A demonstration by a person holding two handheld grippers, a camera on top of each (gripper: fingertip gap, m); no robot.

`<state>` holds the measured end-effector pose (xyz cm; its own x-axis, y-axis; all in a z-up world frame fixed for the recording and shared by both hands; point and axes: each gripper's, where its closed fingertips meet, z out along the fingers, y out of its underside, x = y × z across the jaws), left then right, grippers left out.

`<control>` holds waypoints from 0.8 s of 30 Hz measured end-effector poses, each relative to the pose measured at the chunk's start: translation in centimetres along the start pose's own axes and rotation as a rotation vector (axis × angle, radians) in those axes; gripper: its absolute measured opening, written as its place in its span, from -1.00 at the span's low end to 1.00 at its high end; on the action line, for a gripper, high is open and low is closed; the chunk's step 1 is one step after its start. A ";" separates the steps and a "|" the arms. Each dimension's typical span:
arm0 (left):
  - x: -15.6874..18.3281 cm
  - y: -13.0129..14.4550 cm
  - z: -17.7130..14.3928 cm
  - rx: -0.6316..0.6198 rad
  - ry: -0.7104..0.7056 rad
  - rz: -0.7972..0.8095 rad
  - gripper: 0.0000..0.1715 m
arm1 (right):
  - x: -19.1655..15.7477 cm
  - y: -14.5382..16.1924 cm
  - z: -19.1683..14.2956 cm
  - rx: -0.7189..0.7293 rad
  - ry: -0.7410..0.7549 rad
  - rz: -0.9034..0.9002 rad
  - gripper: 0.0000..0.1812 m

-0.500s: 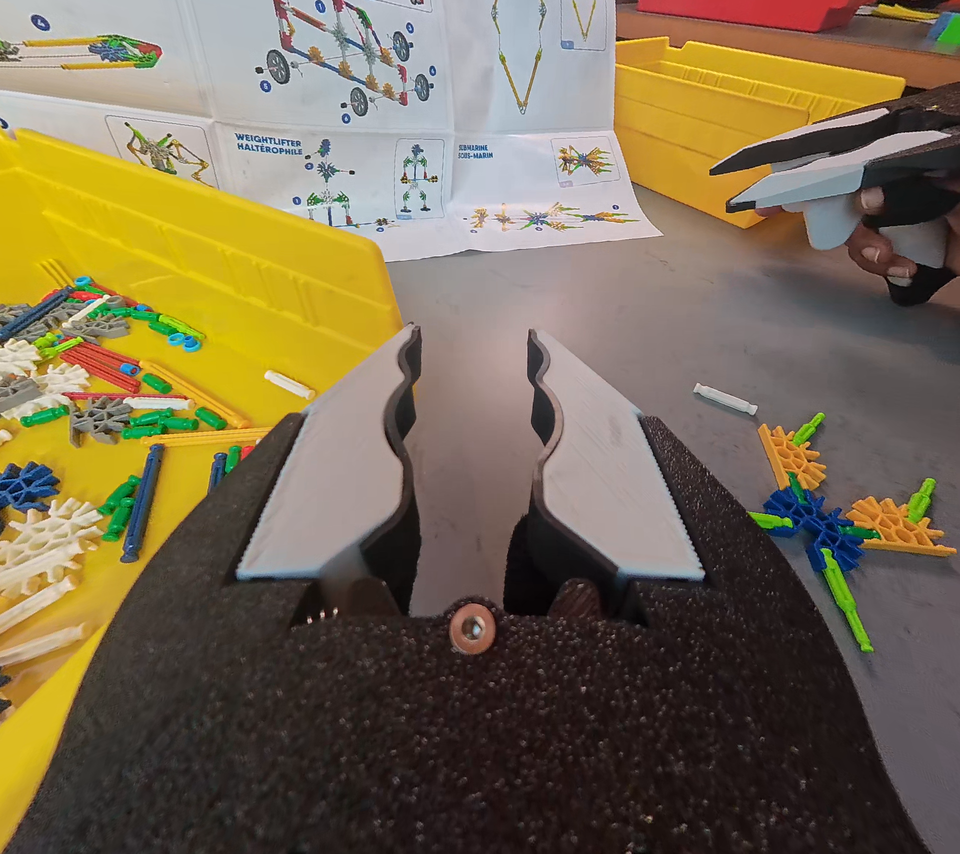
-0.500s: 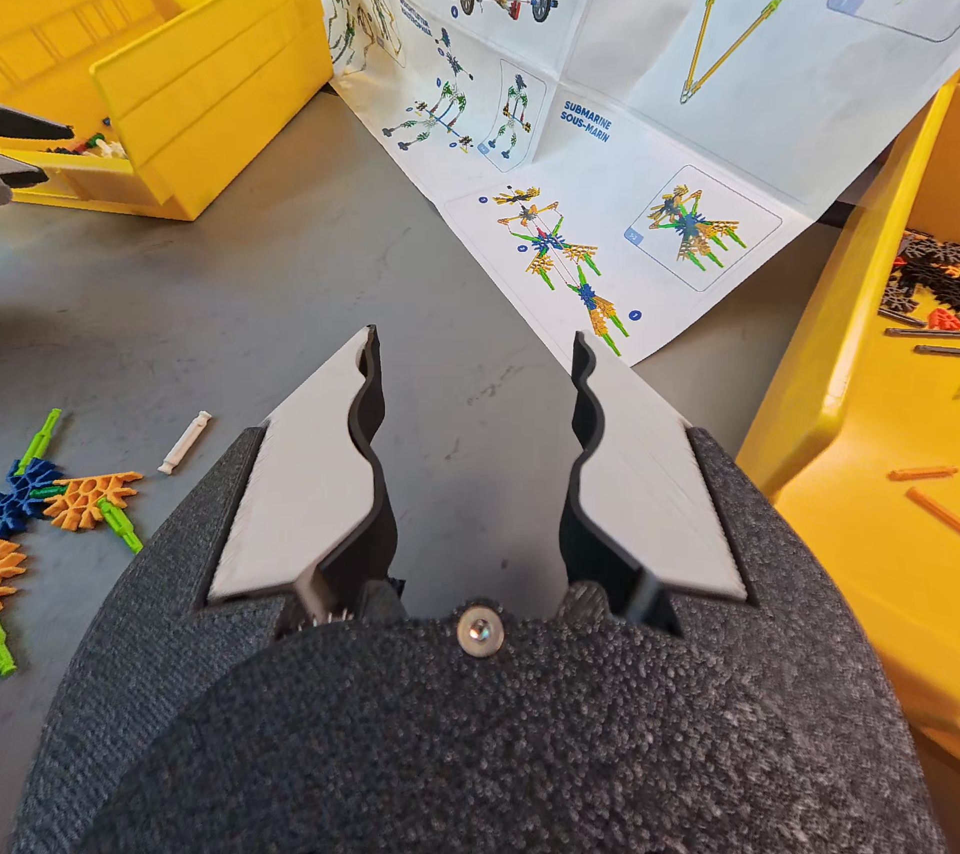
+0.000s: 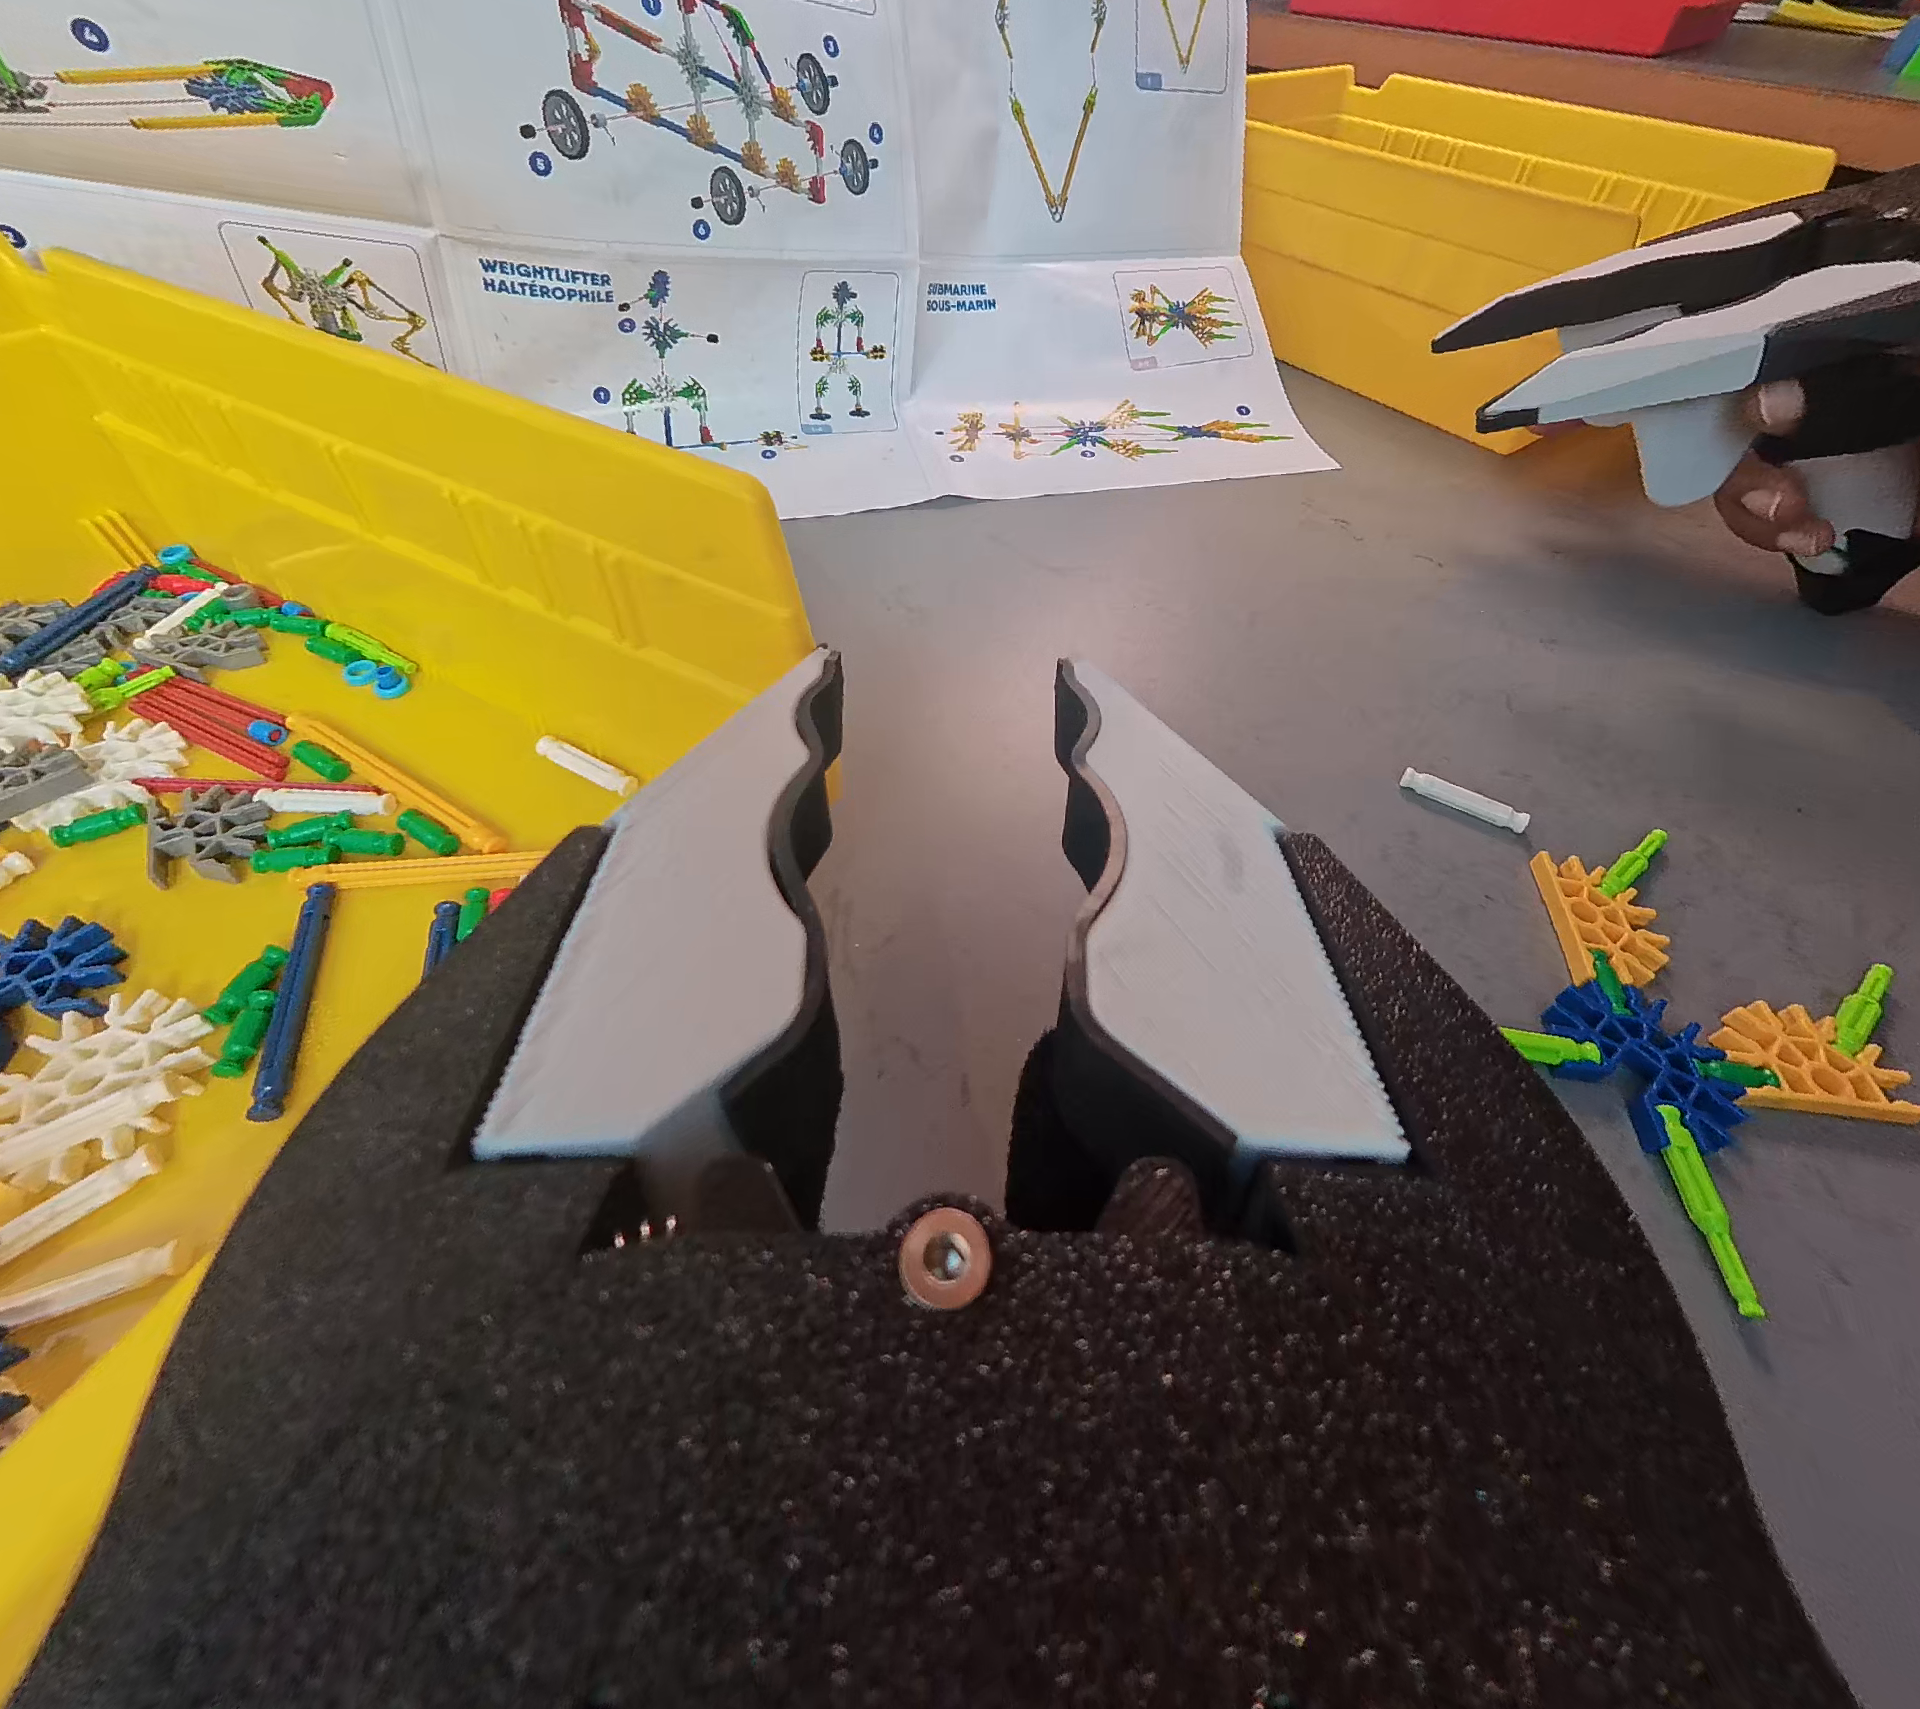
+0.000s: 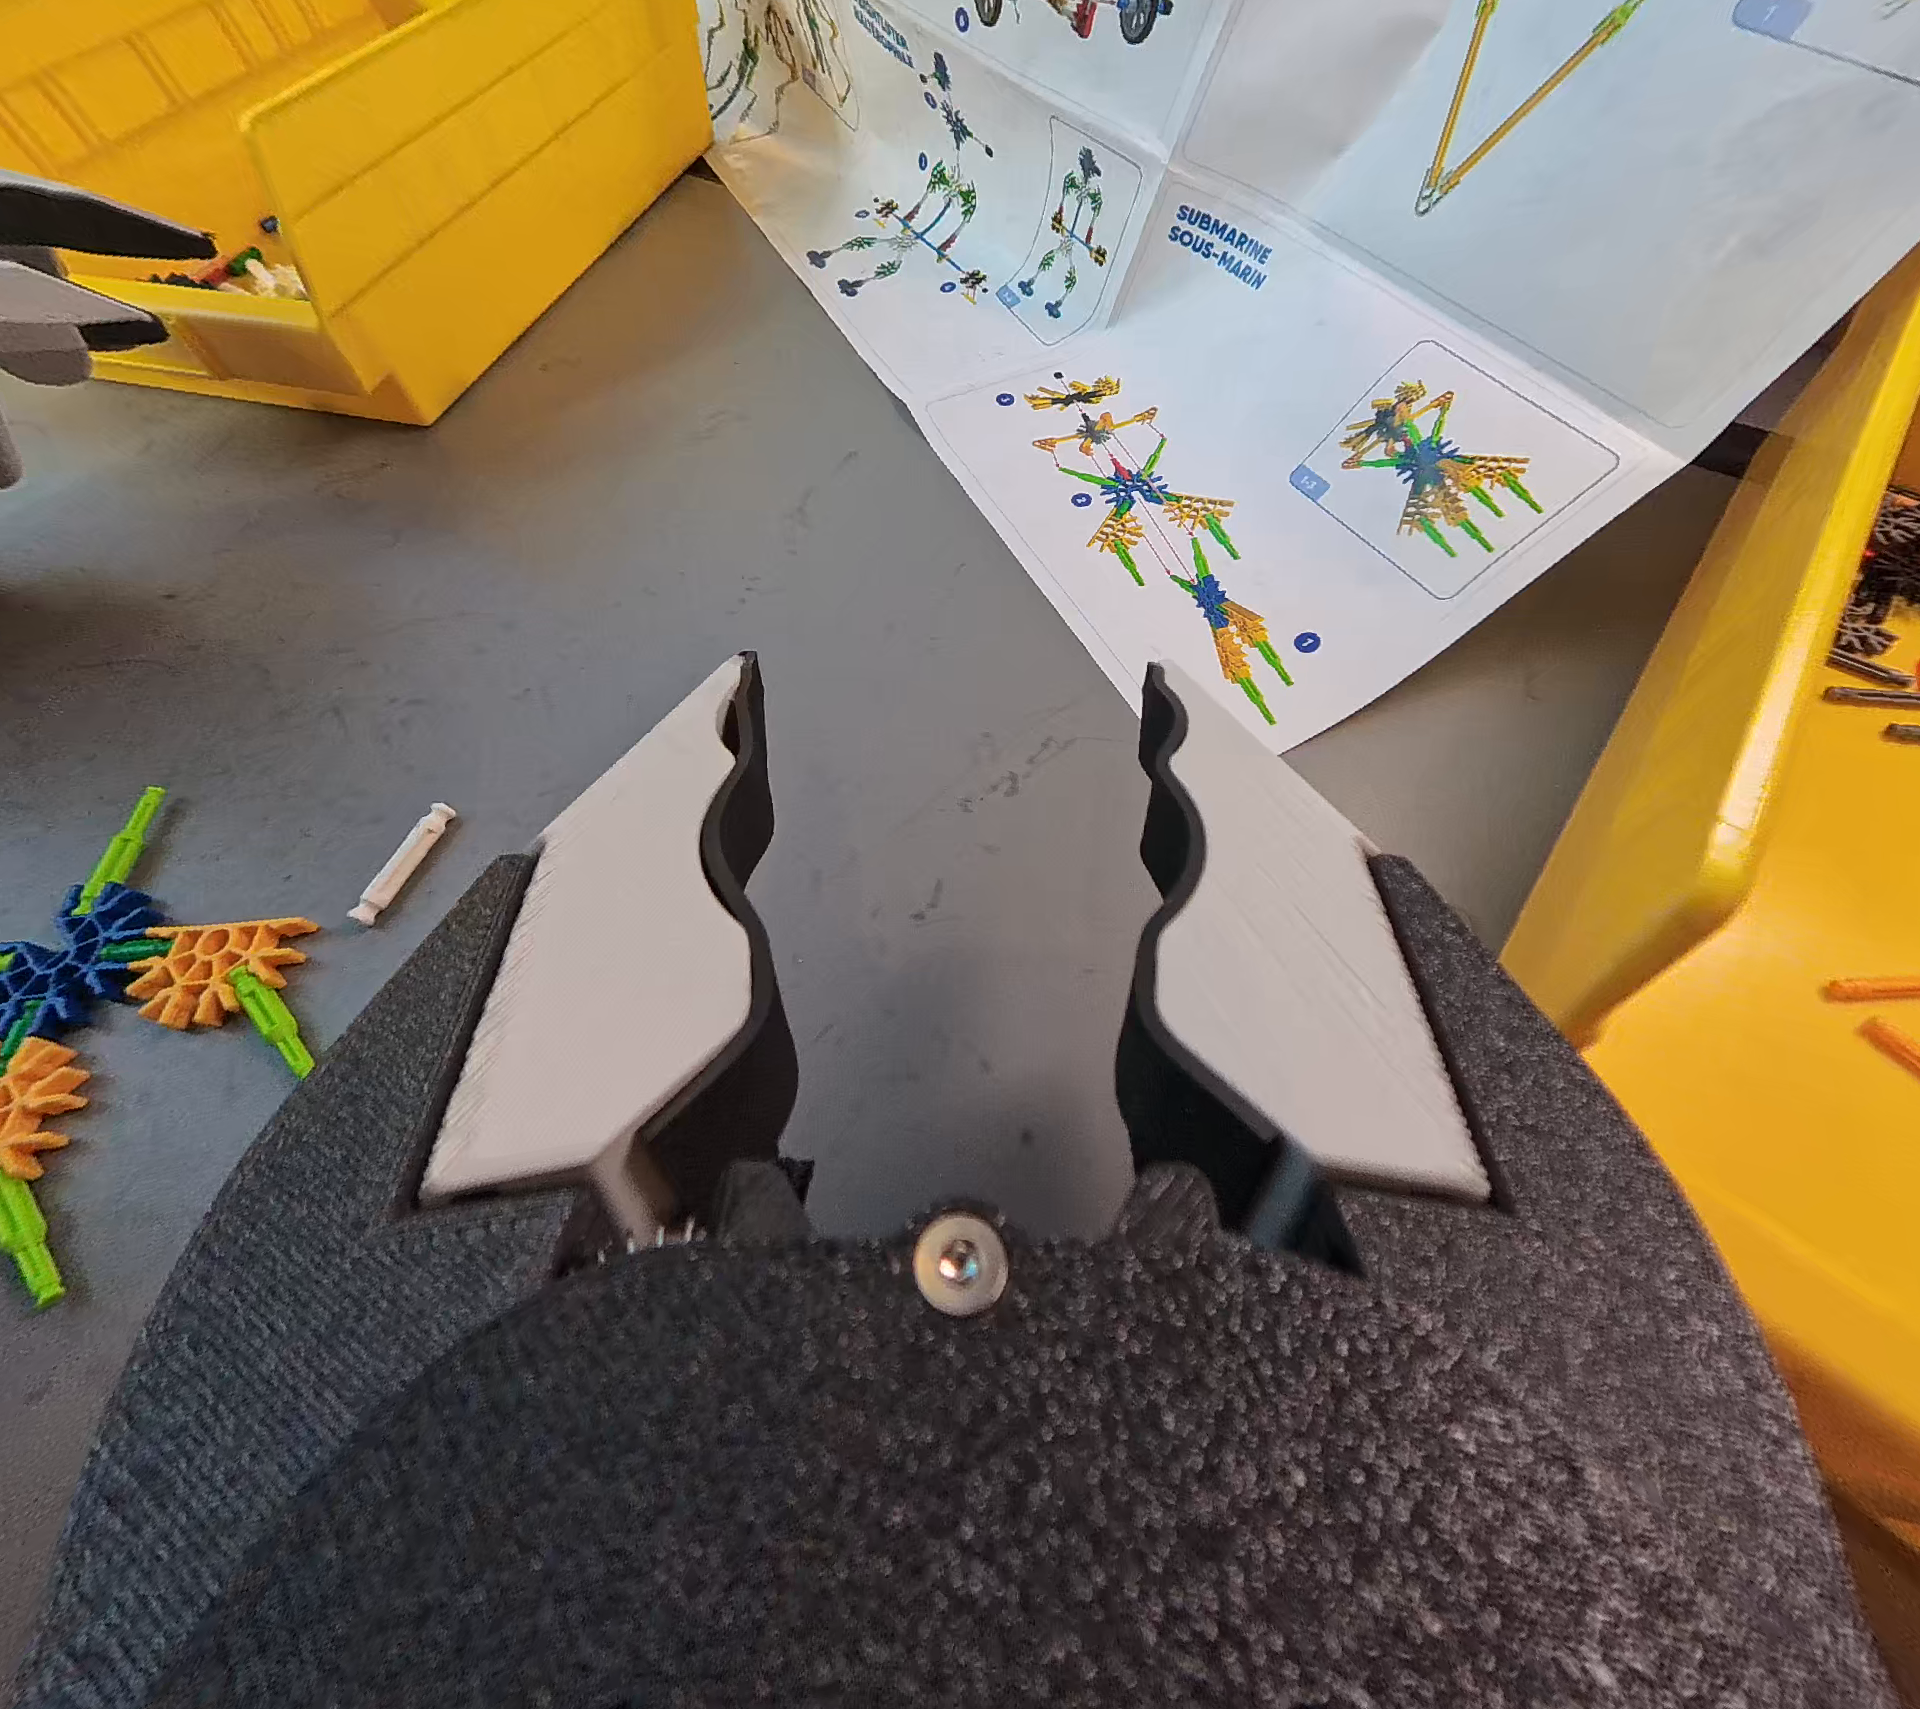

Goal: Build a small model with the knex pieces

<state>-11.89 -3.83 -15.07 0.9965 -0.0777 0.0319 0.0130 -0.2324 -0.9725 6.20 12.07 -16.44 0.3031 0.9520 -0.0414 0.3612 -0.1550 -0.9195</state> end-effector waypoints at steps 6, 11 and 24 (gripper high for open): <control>0.0 0.0 0.0 -0.001 0.000 0.003 -0.53 | 0.1 -0.2 -0.2 0.017 -0.002 0.013 -0.22; 0.0 0.1 0.0 -0.005 -0.004 0.012 -0.53 | 0.1 -0.2 -0.3 0.016 -0.002 0.006 -0.23; 0.0 0.1 0.0 -0.006 -0.002 0.012 -0.53 | 0.0 -0.2 -0.2 0.016 -0.004 0.005 -0.23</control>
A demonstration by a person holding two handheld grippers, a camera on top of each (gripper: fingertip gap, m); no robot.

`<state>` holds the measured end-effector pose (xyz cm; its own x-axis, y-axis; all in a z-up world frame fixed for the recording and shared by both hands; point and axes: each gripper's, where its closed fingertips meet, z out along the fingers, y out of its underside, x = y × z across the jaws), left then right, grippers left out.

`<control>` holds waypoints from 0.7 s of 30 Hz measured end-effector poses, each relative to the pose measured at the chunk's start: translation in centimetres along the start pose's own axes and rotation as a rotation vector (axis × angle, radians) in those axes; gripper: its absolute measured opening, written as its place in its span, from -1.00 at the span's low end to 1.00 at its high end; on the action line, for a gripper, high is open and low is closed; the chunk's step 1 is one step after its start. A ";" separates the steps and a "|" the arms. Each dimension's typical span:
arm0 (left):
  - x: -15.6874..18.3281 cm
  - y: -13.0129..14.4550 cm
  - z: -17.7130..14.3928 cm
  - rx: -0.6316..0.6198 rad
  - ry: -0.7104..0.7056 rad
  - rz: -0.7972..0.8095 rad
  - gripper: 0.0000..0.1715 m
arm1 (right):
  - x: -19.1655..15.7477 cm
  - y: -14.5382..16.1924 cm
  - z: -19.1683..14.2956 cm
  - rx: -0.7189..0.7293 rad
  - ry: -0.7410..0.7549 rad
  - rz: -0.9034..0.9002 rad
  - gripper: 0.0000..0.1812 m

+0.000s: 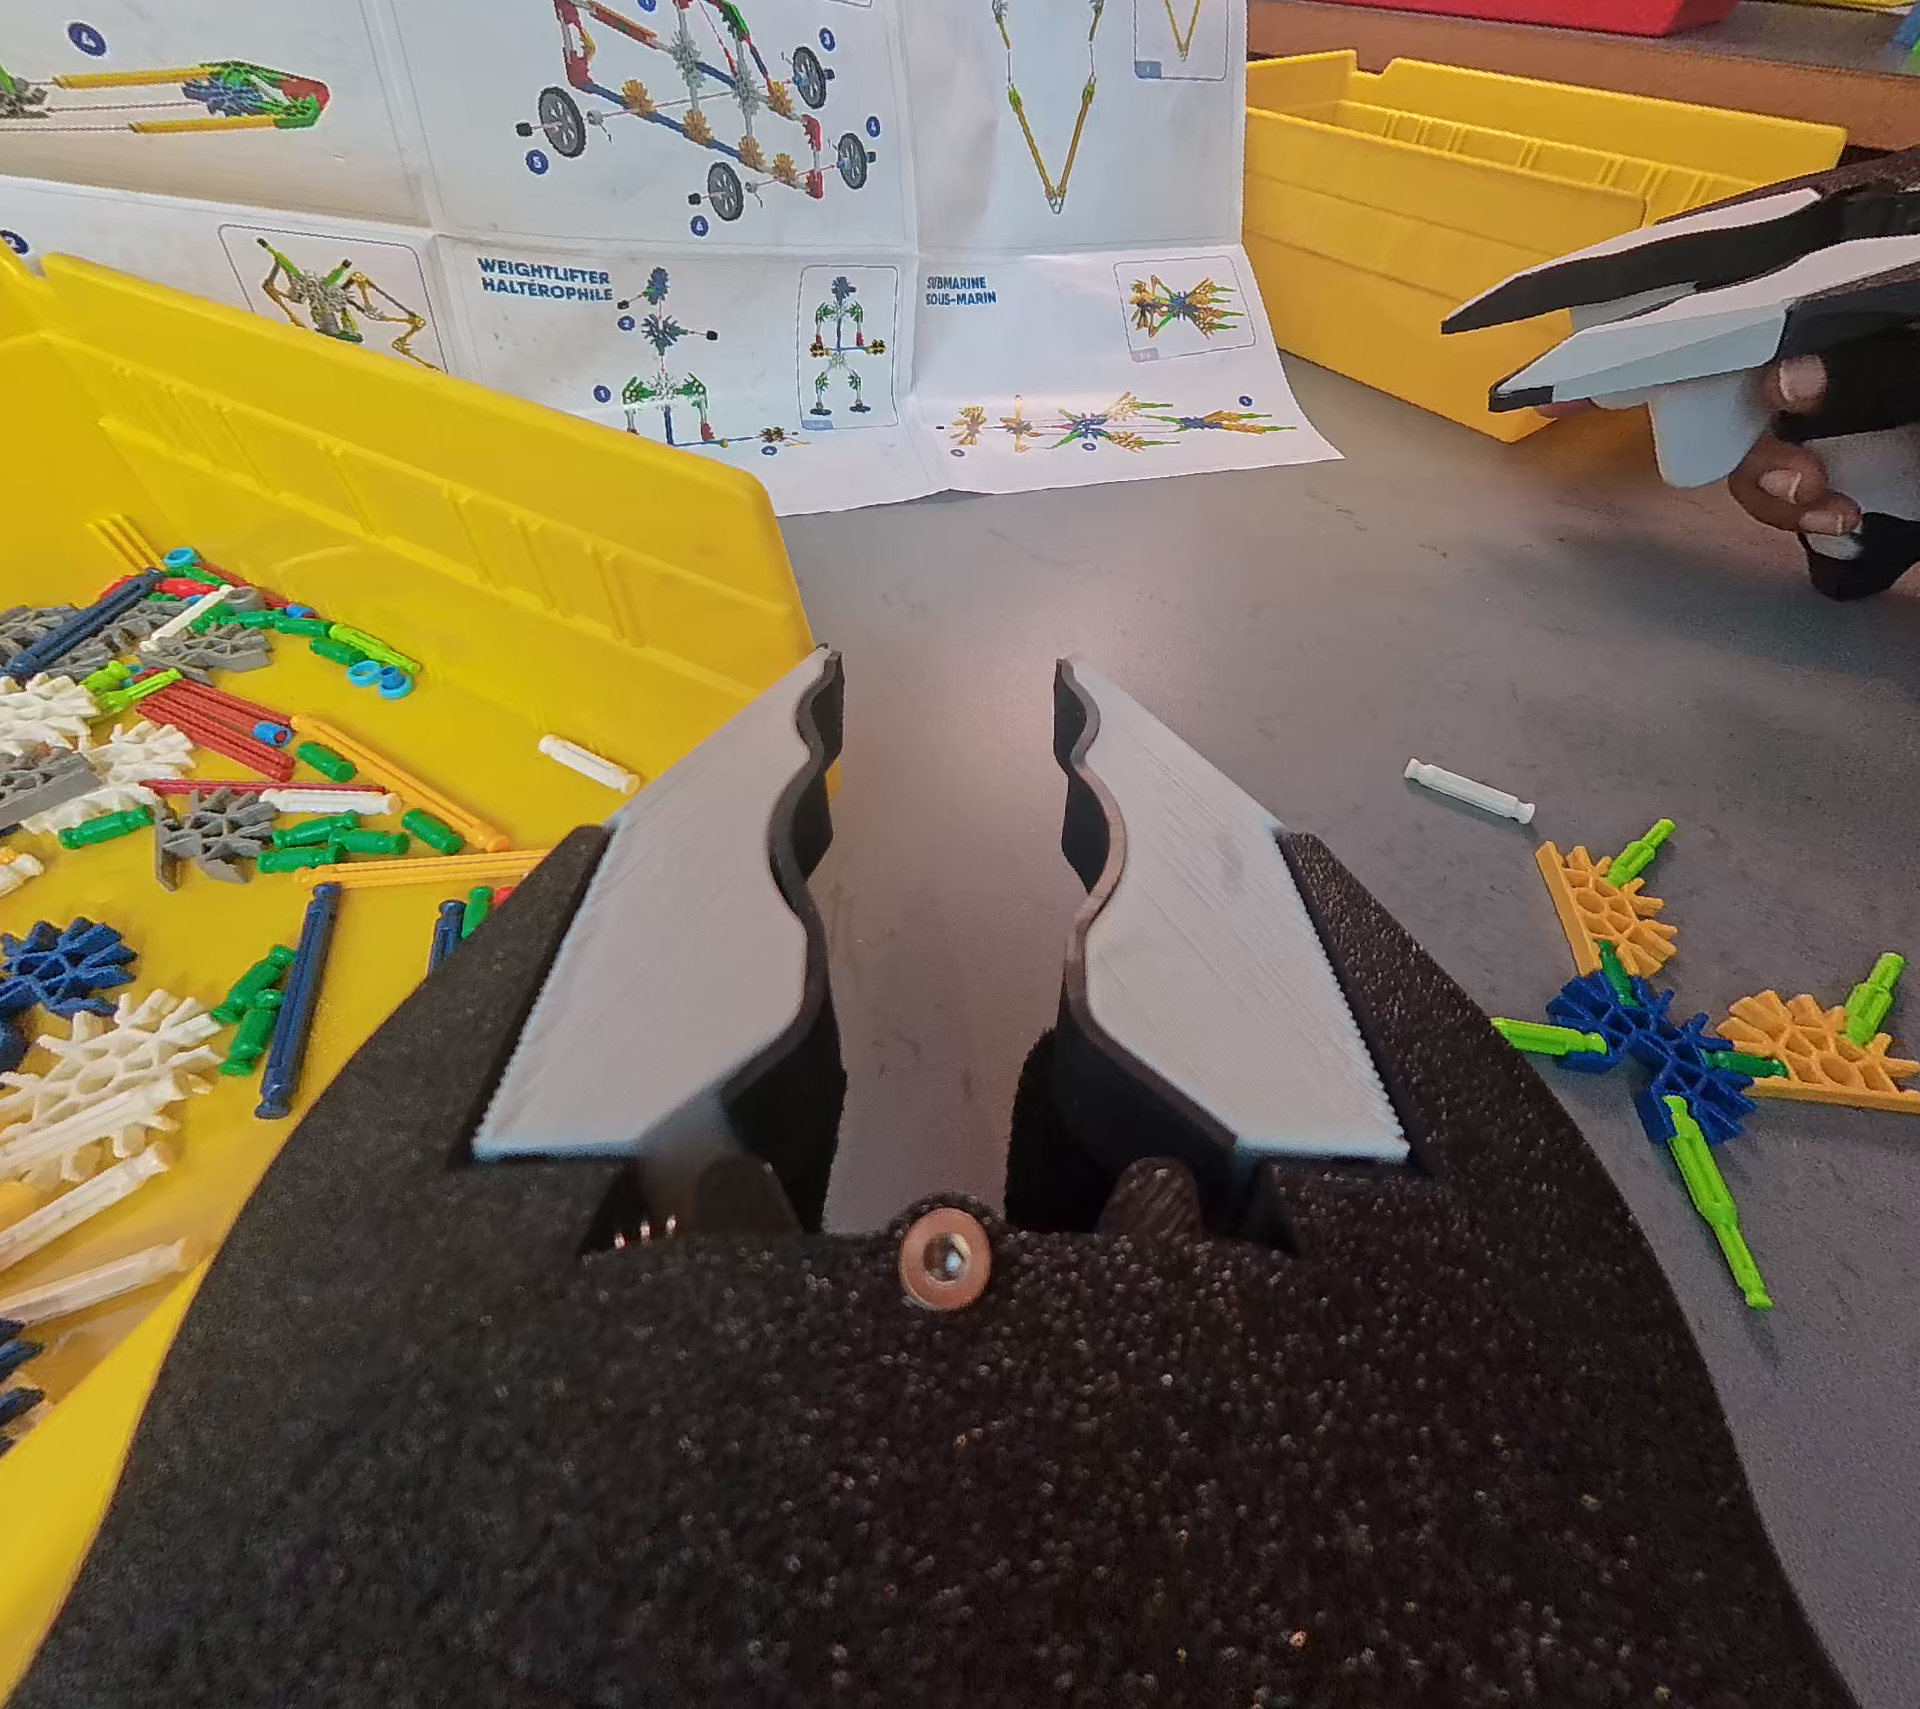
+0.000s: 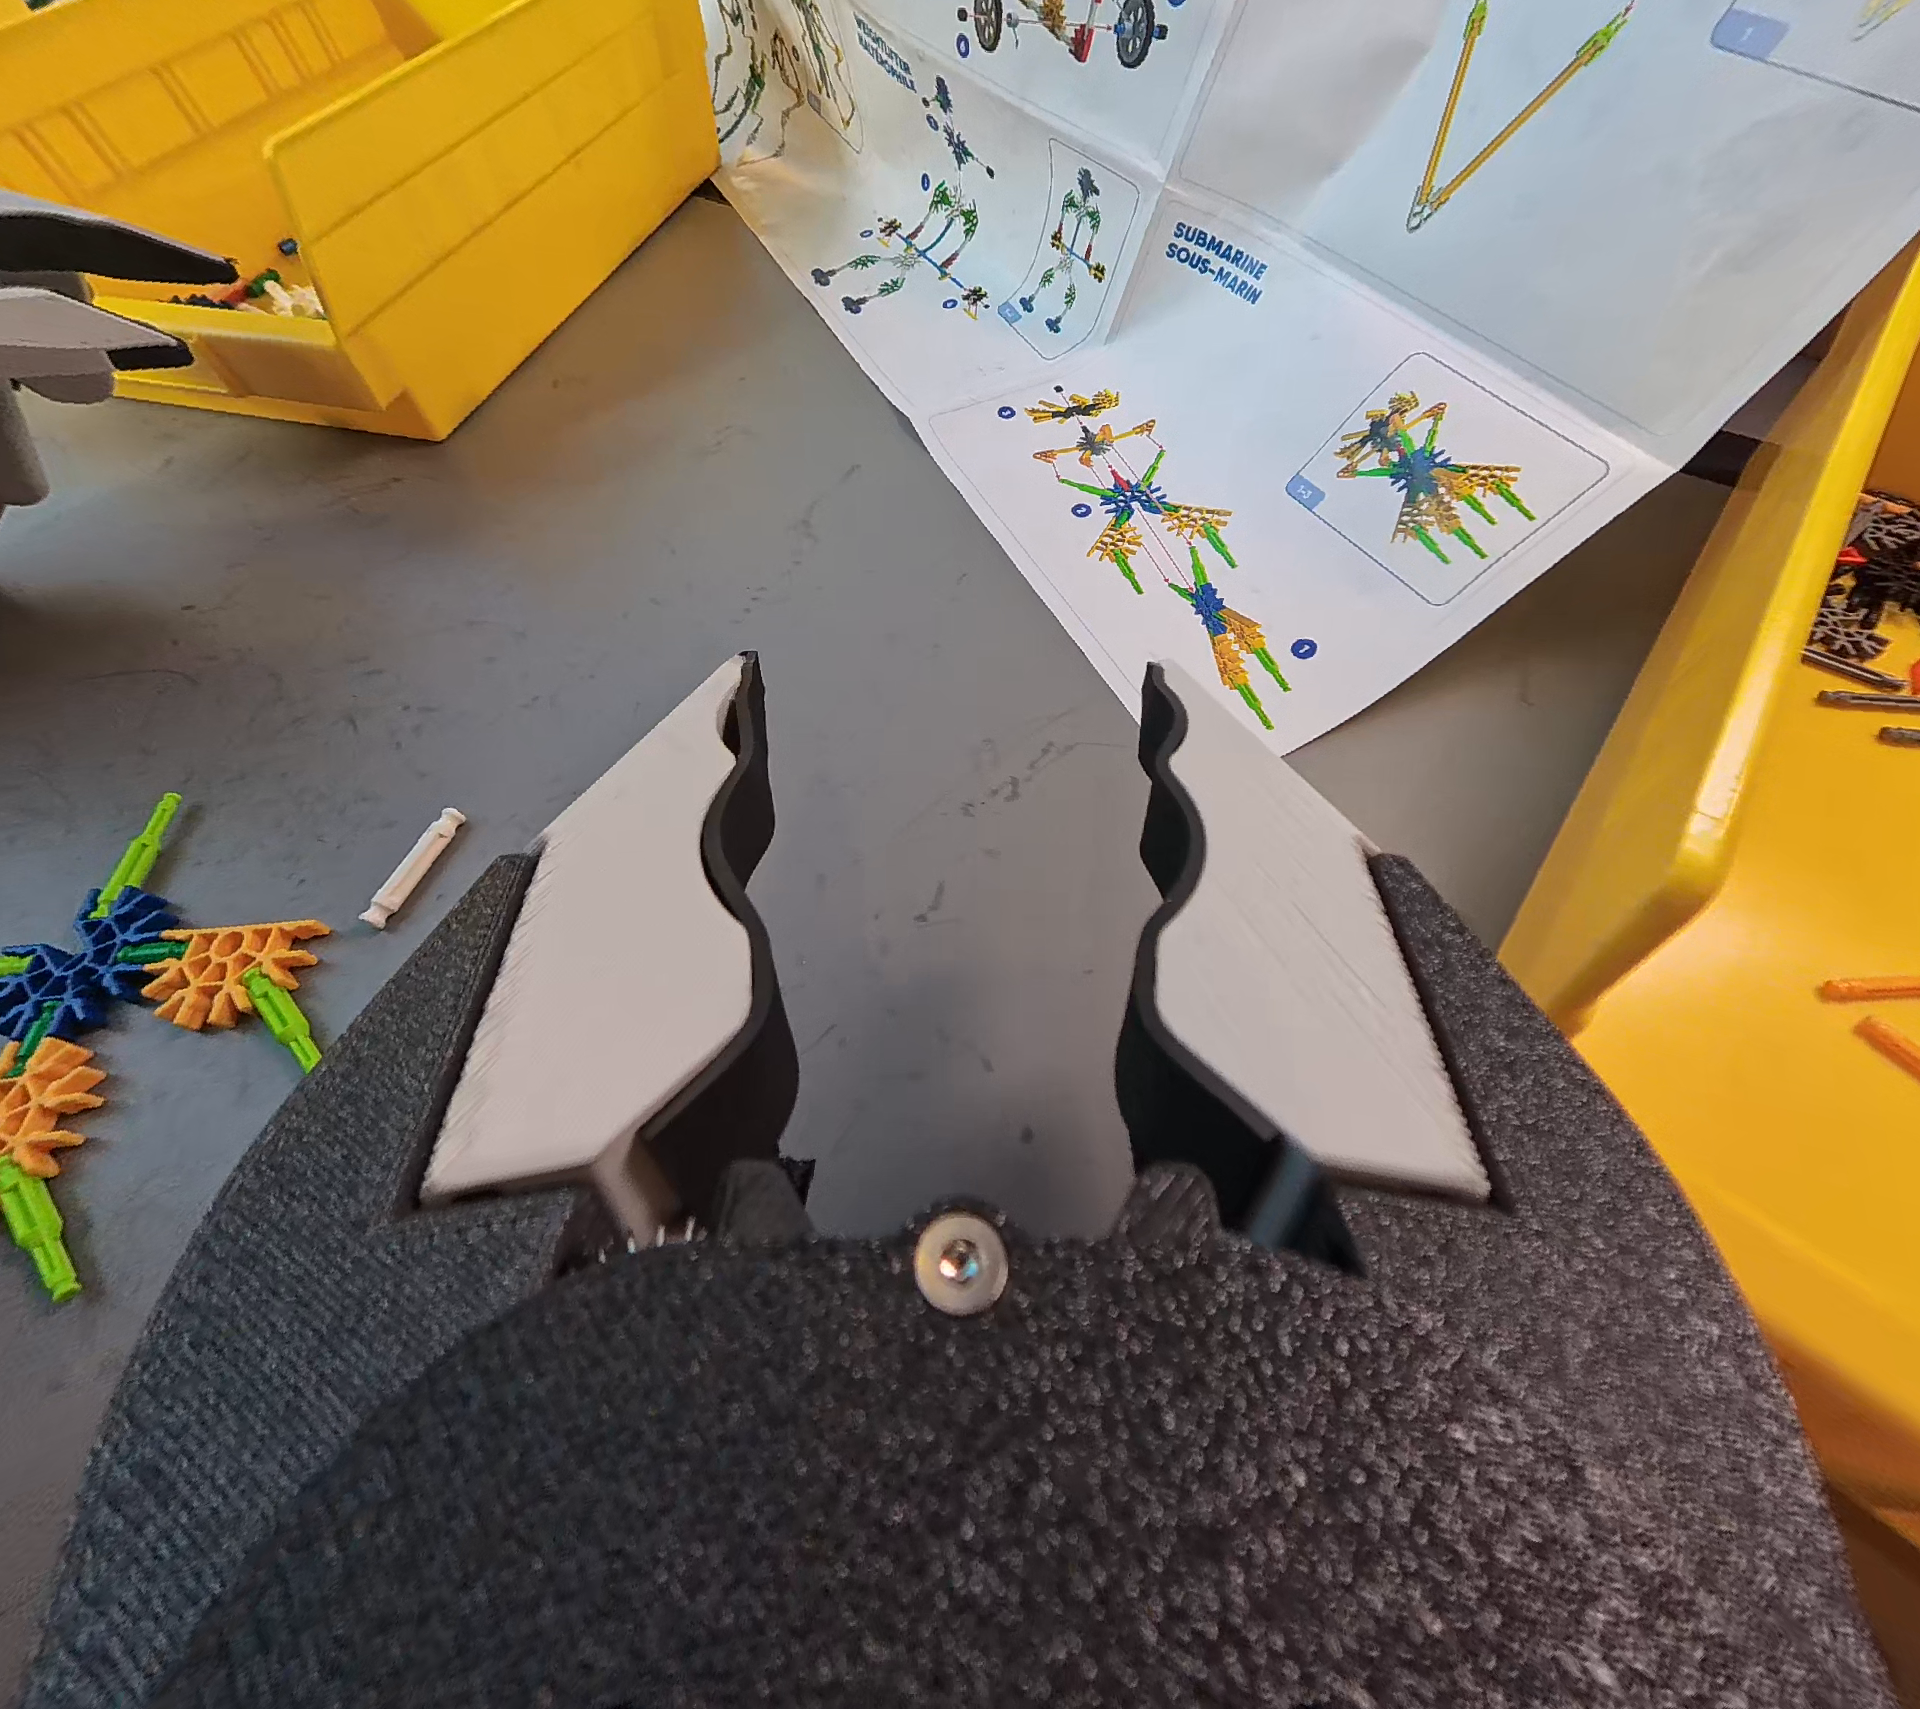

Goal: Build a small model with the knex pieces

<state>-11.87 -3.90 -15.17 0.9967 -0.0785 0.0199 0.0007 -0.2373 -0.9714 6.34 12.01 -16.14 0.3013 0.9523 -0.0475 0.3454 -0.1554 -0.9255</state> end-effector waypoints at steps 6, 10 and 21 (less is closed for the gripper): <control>0.0 0.1 -0.1 -0.005 0.004 -0.002 -0.54 | -0.1 0.0 0.0 0.001 0.002 -0.004 -0.23; 0.1 0.1 -0.1 -0.007 0.006 -0.004 -0.54 | -0.1 0.0 0.0 0.001 0.001 -0.004 -0.23; 0.1 0.1 -0.1 -0.005 0.008 -0.001 -0.54 | -0.3 0.1 0.1 -0.004 0.003 -0.014 -0.23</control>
